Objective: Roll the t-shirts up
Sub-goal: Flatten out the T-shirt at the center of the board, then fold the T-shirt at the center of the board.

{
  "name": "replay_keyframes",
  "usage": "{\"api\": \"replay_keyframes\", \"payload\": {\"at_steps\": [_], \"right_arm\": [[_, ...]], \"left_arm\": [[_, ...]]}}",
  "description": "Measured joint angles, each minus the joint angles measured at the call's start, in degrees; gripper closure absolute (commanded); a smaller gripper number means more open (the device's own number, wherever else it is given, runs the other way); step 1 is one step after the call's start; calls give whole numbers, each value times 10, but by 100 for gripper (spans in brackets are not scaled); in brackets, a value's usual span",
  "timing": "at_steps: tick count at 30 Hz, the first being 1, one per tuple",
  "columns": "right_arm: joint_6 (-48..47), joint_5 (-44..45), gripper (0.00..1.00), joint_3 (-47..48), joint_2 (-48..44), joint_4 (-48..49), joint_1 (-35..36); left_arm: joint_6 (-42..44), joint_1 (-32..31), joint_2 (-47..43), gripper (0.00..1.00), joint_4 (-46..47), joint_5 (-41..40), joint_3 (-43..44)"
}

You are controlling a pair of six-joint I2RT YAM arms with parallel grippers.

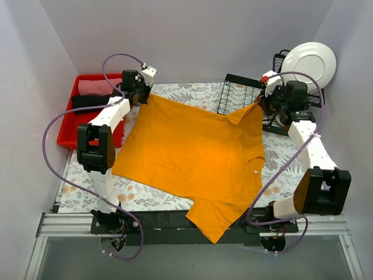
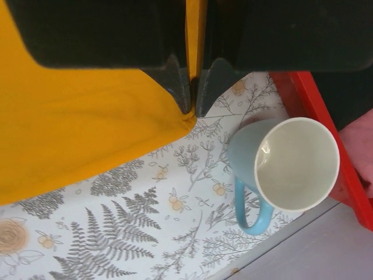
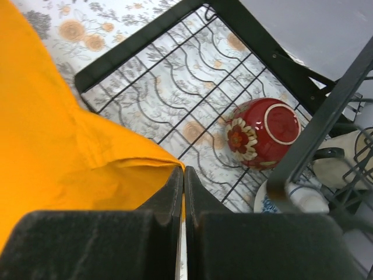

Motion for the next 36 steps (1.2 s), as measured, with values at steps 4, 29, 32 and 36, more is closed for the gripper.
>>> {"api": "replay_keyframes", "payload": {"at_steps": [4,29,32,36], "right_arm": [[1,-2,99,-35,-80,-39,14],[-11,-13,99,-116,-320,-306,16],[-16,-24,99,-126,-340,-335,16],[-28,-41,99,-134,-362,-373,16]], "left_arm": [[14,0,-29,100,-2,26,-29],[504,54,-124,100,-190,170,-124],[568,53,-140,100,-195,171,-161],[633,53,-157,100,-195,167,-201]]}}
